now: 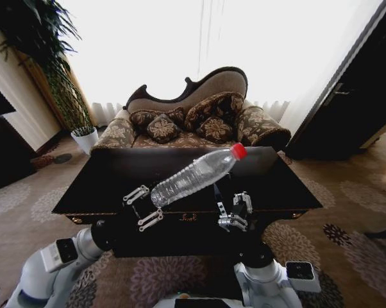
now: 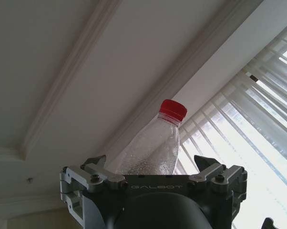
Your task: Move to the front of the table and place the trash on the table into the trash bin.
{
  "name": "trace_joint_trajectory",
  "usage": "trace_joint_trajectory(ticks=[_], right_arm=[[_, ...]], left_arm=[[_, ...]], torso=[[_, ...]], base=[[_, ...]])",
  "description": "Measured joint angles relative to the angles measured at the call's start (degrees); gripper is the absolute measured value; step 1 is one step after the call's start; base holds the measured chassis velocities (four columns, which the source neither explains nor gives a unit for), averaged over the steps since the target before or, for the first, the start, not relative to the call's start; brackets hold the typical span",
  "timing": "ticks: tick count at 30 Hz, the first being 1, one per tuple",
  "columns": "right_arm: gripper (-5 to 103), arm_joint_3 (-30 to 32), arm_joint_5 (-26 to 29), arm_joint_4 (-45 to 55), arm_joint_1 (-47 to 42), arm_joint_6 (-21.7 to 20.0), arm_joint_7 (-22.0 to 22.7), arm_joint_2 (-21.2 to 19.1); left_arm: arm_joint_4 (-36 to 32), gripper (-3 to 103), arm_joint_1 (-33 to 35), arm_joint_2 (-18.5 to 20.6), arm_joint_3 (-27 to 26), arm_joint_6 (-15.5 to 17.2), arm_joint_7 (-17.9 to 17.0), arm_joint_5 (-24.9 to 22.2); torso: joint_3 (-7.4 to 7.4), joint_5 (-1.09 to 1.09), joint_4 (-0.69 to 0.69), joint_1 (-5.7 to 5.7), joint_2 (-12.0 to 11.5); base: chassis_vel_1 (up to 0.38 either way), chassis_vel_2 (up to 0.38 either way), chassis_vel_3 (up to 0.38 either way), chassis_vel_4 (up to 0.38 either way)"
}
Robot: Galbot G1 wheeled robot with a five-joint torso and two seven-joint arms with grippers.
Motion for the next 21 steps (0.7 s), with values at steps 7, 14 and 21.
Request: trace_joint_trajectory(ticks=[7, 14, 21], right_arm=[[97, -0.4, -0.88, 0.0, -0.11, 0.18, 0.03, 0.32], [70, -0.9, -2.33, -0.59, -0.21, 0.43, -0.24, 0.58], [51, -1.14, -2.59, -1.11, -0.18, 0.53, -1.05, 0.62]], left_arm=[[0.44, 43, 0.71, -0.42, 2.64, -0.27, 0.43, 2.59], [0.62, 42, 1.07, -0.68, 3.63, -0.43, 0.75, 3.5], [0.86, 41, 0.96, -0.41, 3.23, -0.36, 0.99, 3.38]], torso=[[0.0, 0.0, 0.0, 0.0, 0.0], [0.0, 0.0, 0.0, 0.0, 0.0], [0.0, 0.0, 0.0, 0.0, 0.0]], base=[[0.0, 0.0, 0.0, 0.0], [0.0, 0.0, 0.0, 0.0], [0.0, 0.0, 0.0, 0.0]])
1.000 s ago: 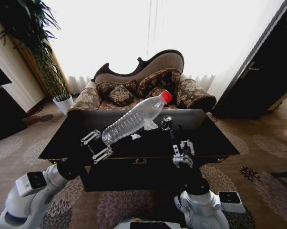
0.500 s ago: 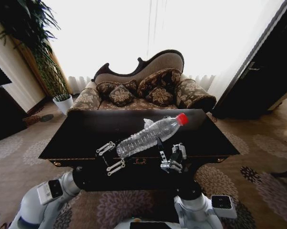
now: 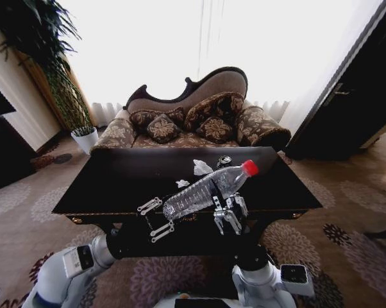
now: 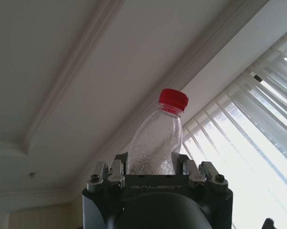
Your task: Move to the front of the table and place the trash on the table into the trash bin.
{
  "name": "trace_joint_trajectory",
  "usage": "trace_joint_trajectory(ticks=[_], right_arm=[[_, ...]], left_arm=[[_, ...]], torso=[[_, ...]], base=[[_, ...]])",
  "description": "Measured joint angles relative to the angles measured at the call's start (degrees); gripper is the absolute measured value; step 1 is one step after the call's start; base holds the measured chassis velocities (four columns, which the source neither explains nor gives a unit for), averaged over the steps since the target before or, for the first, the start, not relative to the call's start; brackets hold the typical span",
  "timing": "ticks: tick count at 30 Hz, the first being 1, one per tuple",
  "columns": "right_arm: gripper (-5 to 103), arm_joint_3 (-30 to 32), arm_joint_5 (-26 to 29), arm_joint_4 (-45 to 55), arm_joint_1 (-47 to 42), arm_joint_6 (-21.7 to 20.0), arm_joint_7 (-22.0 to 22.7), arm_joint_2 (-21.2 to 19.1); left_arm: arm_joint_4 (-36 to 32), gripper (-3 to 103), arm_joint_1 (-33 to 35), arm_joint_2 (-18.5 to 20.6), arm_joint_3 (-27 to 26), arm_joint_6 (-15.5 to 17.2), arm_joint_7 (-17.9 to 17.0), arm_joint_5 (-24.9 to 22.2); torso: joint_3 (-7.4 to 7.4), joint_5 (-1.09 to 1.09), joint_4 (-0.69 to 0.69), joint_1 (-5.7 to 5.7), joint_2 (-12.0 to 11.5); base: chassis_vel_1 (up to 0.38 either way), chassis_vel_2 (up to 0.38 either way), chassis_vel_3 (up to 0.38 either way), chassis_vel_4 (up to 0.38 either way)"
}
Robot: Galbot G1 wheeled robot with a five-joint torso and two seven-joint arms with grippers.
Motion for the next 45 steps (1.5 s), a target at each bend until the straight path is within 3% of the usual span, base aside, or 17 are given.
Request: trace_joint_trajectory(ticks=[3, 4, 8, 11, 14, 15, 17, 22, 26, 30, 32, 33, 36, 38, 39, 42, 45], right_arm=[[47, 0.01, 0.0, -0.25, 0.04, 0.12, -0.26, 0.03], [38, 0.02, 0.01, -0.4, 0.05, 0.19, -0.36, 0.05], [32, 0.16, 0.11, -0.66, 0.15, 0.35, -0.59, 0.06], [29, 0.97, 0.32, -0.87, 0.35, 0.51, -1.29, -0.05], [27, 1.84, 0.64, -0.85, 0.36, 0.55, -1.53, -0.18], [26, 3.4, 1.74, -0.74, 0.44, 0.57, -1.41, -0.39], [24, 4.16, 2.32, -0.73, 0.49, 0.56, -1.3, -0.47], [24, 10.14, 8.66, 0.27, 0.91, 0.24, 0.08, -0.7], [24, 13.35, 11.08, 0.56, 1.19, 0.03, 0.34, -1.2], [24, 15.08, 12.01, 0.67, -0.71, 0.71, -0.66, -1.71], [24, 15.78, 13.92, 2.0, -3.28, 1.2, -1.14, -2.89], [24, 15.78, 13.92, 2.0, -3.28, 1.2, -1.14, -2.89], [24, 17.89, 15.42, 2.26, -4.91, 1.0, -1.61, -4.35], [24, 22.46, 14.8, 2.33, -5.99, 0.92, -2.64, -5.99], [24, 22.46, 14.8, 2.33, -5.99, 0.92, -2.64, -5.99], [24, 28.74, 11.39, 2.36, -8.5, 2.92, -5.31, -6.21], [24, 32.05, 10.62, 2.37, -10.27, 5.55, -7.38, -5.94]], left_arm=[[0.06, 41, -0.02, 0.01, -0.21, 0.3, 0.27, -0.43], [0.07, 41, 0.09, -0.07, -0.27, 0.5, 0.38, -0.85], [0.08, 39, 0.13, -0.33, -0.41, 0.86, 0.63, -1.75], [0.19, 55, 0.07, -1.34, -1.5, 0.94, 1.05, -2.96], [0.37, 60, -0.04, -2.12, -2.64, 0.91, 1.56, -4.06], [0.53, 71, -0.45, -3.09, -4.36, 0.83, 2.26, -5.96], [0.59, 71, -0.73, -3.41, -4.99, 0.82, 2.28, -6.82], [2.37, 92, -2.01, -4.22, -5.98, 0.6, 3.09, -10.39], [3.72, 100, -2.74, -5.04, -7.22, 0.61, 2.55, -13.68], [5.73, 100, -4.61, -6.33, -10.22, 1.73, -3.34, -17.11], [7.61, 100, -5.73, -6.65, -14.57, 3.54, -10.6, -20.37], [7.61, 100, -5.73, -6.65, -14.57, 3.54, -10.6, -20.37], [9.7, 100, -6.39, -6.2, -18.0, 4.7, -17.72, -22.03], [12.85, 100, -7.05, -5.94, -20.47, 7.18, -29.18, -22.49], [12.85, 100, -7.05, -5.94, -20.47, 7.18, -29.18, -22.49], [17.33, 100, -8.2, -5.9, -21.49, 8.77, -35.48, -22.52], [19.02, 100, -8.43, -5.92, -21.47, 8.78, -35.97, -22.32]], torso=[[0.0, 0.0, 0.0, 0.0, 0.0], [0.0, 0.0, 0.0, 0.0, 0.0], [0.0, 0.0, 0.0, 0.0, 0.0], [0.0, 0.0, 0.0, 0.0, 0.0], [0.0, 0.0, 0.0, 0.0, 0.0], [0.0, 0.0, 0.0, 0.0, 0.0], [0.0, 0.0, 0.0, 0.0, 0.0], [0.0, 0.0, -0.01, 0.01, 0.0], [0.0, 0.0, 0.01, 0.01, 0.0], [0.0, 0.0, 0.0, 0.01, 0.0], [0.0, -0.01, -0.01, 0.01, 0.0], [0.0, -0.01, -0.01, 0.01, 0.0], [0.0, 0.0, 0.0, 0.01, 0.0], [0.0, 0.0, 0.0, 0.01, 0.0], [0.0, 0.0, 0.0, 0.01, 0.0], [0.0, -0.01, 0.0, 0.01, 0.0], [0.0, 0.0, -0.01, 0.01, 0.0]], base=[[0.0, 0.0, 0.0, 0.0], [0.0, 0.0, 0.0, 0.0], [0.0, 0.0, 0.0, 0.0], [0.0, 0.0, 0.0, 0.0], [0.0, 0.0, 0.0, 0.0], [0.0, 0.0, 0.0, 0.0], [0.0, 0.0, 0.0, 0.0], [0.0, 0.0, 0.0, 0.0], [0.0, 0.0, 0.0, 0.0], [0.0, 0.0, 0.0, 0.0], [0.0, 0.0, 0.0, 0.0], [0.0, 0.0, 0.0, 0.0], [0.0, 0.0, 0.0, 0.0], [0.0, 0.0, 0.0, 0.0], [0.0, 0.0, 0.0, 0.0], [0.0, 0.0, 0.0, 0.0], [0.0, 0.0, 0.0, 0.0]])
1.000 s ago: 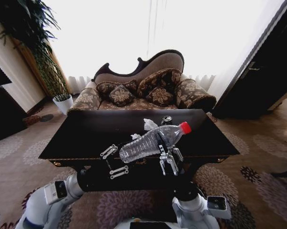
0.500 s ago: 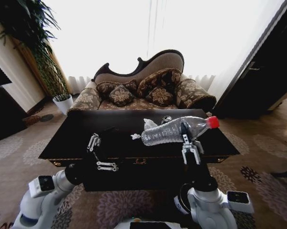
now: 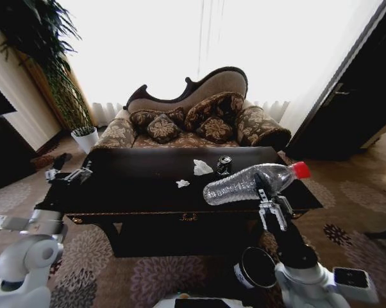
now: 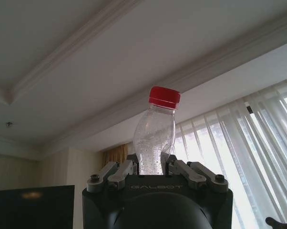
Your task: Move to the front of the table and place the trash on the table into the trash bin.
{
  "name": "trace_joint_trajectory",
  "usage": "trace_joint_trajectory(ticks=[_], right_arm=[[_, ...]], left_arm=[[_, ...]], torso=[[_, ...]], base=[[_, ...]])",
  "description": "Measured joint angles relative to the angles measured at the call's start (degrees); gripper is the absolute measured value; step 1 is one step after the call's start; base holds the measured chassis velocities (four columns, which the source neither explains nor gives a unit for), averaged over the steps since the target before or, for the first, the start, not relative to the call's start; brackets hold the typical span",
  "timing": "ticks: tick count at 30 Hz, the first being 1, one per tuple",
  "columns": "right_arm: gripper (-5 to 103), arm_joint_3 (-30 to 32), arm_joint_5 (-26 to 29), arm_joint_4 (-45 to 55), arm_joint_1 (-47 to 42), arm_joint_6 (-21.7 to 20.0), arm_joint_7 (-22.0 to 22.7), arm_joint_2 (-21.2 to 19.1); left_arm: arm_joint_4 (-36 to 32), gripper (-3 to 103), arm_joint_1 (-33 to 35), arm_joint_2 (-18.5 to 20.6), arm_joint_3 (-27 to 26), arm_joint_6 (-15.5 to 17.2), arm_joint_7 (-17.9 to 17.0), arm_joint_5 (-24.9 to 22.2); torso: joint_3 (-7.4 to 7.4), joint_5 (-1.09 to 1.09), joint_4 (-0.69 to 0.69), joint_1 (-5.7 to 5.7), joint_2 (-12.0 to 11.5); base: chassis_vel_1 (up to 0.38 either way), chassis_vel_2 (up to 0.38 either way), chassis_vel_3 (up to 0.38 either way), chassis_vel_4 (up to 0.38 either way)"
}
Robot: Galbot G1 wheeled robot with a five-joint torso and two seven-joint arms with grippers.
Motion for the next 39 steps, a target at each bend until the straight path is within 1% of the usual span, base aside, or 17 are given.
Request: trace_joint_trajectory(ticks=[4, 5, 8, 10, 14, 16, 18, 19, 22, 24, 26, 29, 30, 35, 37, 38, 39], right_arm=[[24, 7.79, 0.62, -0.52, -2.32, 3.71, -3.6, 0.41], [24, 7.79, 0.62, -0.52, -2.32, 3.71, -3.6, 0.41], [24, 11.9, -1.01, -3.61, -2.84, 5.43, -4.79, 1.03], [24, 12.3, -2.23, -5.06, -3.07, 6.06, -4.89, 1.34], [24, 13.44, -8.81, -11.92, -4.63, 10.34, -6.74, 2.61], [24, 13.61, -9.61, -13.2, -5.14, 11.09, -7.02, 2.75], [24, 13.89, -11.23, -16.58, -6.19, 12.49, -7.32, 2.88], [24, 14.07, -13.13, -20.4, -6.52, 13.6, -7.35, 2.81], [24, 14.03, -15.73, -25.55, -6.43, 14.92, -7.56, 2.65], [24, 12.14, -17.85, -32.88, -5.72, 16.83, -8.59, 2.65], [24, 11.52, -18.31, -34.3, -5.46, 17.24, -8.74, 2.68], [24, 8.08, -21.47, -41.76, -2.69, 18.84, -8.72, 2.71], [24, 8.08, -21.47, -41.76, -2.69, 18.84, -8.72, 2.71], [24, 3.8, -27.91, -55.95, 4.14, 19.61, -5.53, 1.2], [24, 3.42, -28.6, -57.42, 4.9, 19.72, -5.18, 0.99], [24, 2.65, -30.31, -60.51, 6.7, 19.91, -4.37, 0.51], [24, 1.88, -32.66, -64.34, 9.29, 20.06, -3.5, -0.12]], left_arm=[[2.39, 100, -0.58, -0.38, 1.45, -0.15, 0.15, 1.48], [2.39, 100, -0.58, -0.38, 1.45, -0.15, 0.15, 1.48], [3.59, 100, -1.67, -0.67, 3.12, -0.26, 0.54, 2.52], [3.91, 100, -1.97, -0.71, 3.56, -0.32, 0.64, 2.8], [5.82, 100, -3.53, -0.54, 5.04, -0.91, 1.05, 4.3], [6.44, 100, -3.92, -0.4, 5.26, -1.16, 1.16, 4.7], [7.53, 100, -4.75, -0.2, 5.76, -1.45, 1.32, 5.22], [8.5, 100, -5.62, -0.16, 6.36, -1.66, 1.38, 5.5], [9.41, 100, -6.61, -0.28, 7.23, -1.99, 1.43, 5.86], [10.33, 100, -7.81, -0.66, 8.61, -2.27, 1.48, 6.38], [10.5, 100, -8.04, -0.72, 8.86, -2.35, 1.49, 6.52], [10.99, 100, -9.05, -0.71, 9.83, -2.4, 1.53, 6.78], [10.99, 100, -9.05, -0.71, 9.83, -2.4, 1.53, 6.78], [10.6, 100, -8.87, -0.18, 9.27, -2.36, 1.56, 6.68], [10.38, 100, -8.63, -0.1, 9.03, -2.33, 1.55, 6.54], [9.9, 100, -8.27, 0.0, 8.67, -2.2, 1.46, 6.09], [8.26, 100, -7.49, 0.18, 7.87, -0.87, 0.67, 3.54]], torso=[[0.0, -0.01, 0.01, -0.01, 0.01], [0.0, -0.01, 0.01, -0.01, 0.01], [0.0, 0.01, 0.01, -0.01, 0.0], [0.0, 0.01, 0.0, 0.0, 0.0], [0.0, 0.01, 0.01, -0.01, 0.0], [0.0, 0.01, 0.01, -0.01, 0.0], [0.0, 0.0, 0.0, -0.01, 0.01], [0.0, 0.0, 0.0, -0.01, 0.0], [0.0, 0.01, 0.01, -0.01, 0.0], [0.0, 0.02, 0.0, -0.01, 0.0], [0.0, 0.02, 0.0, 0.0, 0.0], [0.0, 0.01, 0.0, -0.01, 0.01], [0.0, 0.01, 0.0, -0.01, 0.01], [0.0, 0.01, 0.01, -0.01, 0.0], [0.0, 0.0, 0.0, 0.0, 0.0], [0.0, 0.01, 0.0, -0.01, 0.0], [0.0, 0.01, 0.0, -0.01, 0.0]], base=[[0.0, 0.0, 0.0, 0.0], [0.0, 0.0, 0.0, 0.0], [0.0, 0.0, 0.0, 0.0], [0.0, 0.0, 0.0, 0.0], [0.0, 0.0, 0.0, 0.0], [0.0, 0.0, 0.0, 0.0], [0.0, 0.0, 0.0, 0.0], [0.0, 0.0, 0.0, 0.0], [0.0, 0.0, 0.0, 0.0], [0.0, 0.0, 0.0, 0.0], [0.0, 0.0, 0.0, 0.0], [0.0, 0.0, 0.0, 0.0], [0.0, 0.0, 0.0, 0.0], [0.0, 0.0, 0.0, 0.0], [0.0, 0.0, 0.0, 0.0], [0.0, 0.0, 0.0, 0.0], [0.0, 0.0, 0.0, 0.0]])
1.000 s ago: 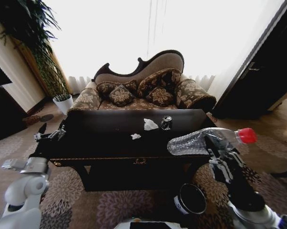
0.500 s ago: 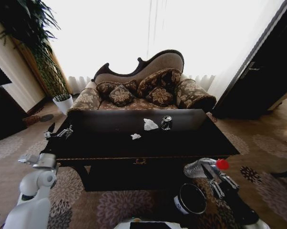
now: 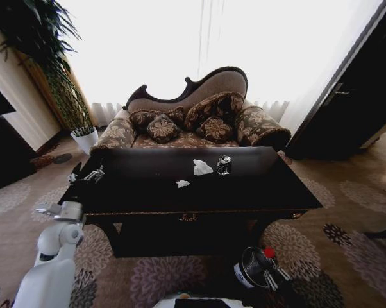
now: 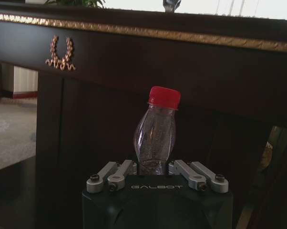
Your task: Move to the front of the table and place the trash on the table into the trash bin.
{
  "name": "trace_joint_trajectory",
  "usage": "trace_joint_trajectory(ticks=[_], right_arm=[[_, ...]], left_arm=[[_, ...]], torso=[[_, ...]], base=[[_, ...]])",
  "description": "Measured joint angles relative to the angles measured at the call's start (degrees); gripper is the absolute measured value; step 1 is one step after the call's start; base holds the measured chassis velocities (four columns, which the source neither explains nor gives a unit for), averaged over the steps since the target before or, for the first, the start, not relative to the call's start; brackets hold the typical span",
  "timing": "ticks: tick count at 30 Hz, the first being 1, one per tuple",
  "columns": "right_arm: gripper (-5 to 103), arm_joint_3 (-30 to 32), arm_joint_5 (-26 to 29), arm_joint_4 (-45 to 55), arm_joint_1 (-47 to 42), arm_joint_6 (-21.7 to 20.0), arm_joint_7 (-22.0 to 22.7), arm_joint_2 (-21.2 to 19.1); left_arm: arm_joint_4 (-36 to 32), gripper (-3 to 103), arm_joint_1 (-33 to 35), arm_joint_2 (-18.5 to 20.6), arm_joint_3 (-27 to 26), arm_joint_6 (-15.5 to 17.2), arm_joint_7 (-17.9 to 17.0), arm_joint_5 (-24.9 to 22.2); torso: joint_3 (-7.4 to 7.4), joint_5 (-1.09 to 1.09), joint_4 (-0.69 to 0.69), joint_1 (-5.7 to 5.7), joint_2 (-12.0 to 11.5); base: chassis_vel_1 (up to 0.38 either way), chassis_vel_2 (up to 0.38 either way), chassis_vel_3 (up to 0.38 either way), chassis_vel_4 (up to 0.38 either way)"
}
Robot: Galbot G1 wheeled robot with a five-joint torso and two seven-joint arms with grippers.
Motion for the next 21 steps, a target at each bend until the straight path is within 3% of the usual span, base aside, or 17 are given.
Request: trace_joint_trajectory(ticks=[5, 13, 16, 21], right_arm=[[24, -2.12, -4.53, -11.96, 8.25, 0.06, 2.58, -1.44], [24, -4.41, -8.31, -26.84, 17.24, 0.05, 6.9, -4.26], [24, -5.57, -9.59, -32.72, 21.23, -0.23, 11.24, -6.39], [24, -7.35, -8.76, -33.71, 24.05, -2.74, 15.88, -6.67]], left_arm=[[-6.32, 100, 1.3, 0.84, -3.58, 4.34, -2.77, -9.3], [-10.99, 100, 4.35, 1.97, -8.52, 5.05, -2.6, -8.61], [-12.85, 100, 5.9, 1.91, -10.18, 5.76, -2.82, -8.96], [-14.83, 100, 7.44, 1.93, -12.16, 6.32, -2.92, -9.39]], torso=[[0.0, 0.02, 0.01, 0.0, 0.0], [0.0, 0.0, 0.01, 0.0, 0.0], [0.0, -0.02, 0.01, 0.0, 0.0], [0.0, 0.01, 0.0, 0.0, 0.0]], base=[[0.0, 0.0, 0.0, 0.0], [0.0, 0.0, 0.0, 0.0], [0.0, 0.0, 0.0, 0.0], [0.0, 0.0, 0.0, 0.0]])
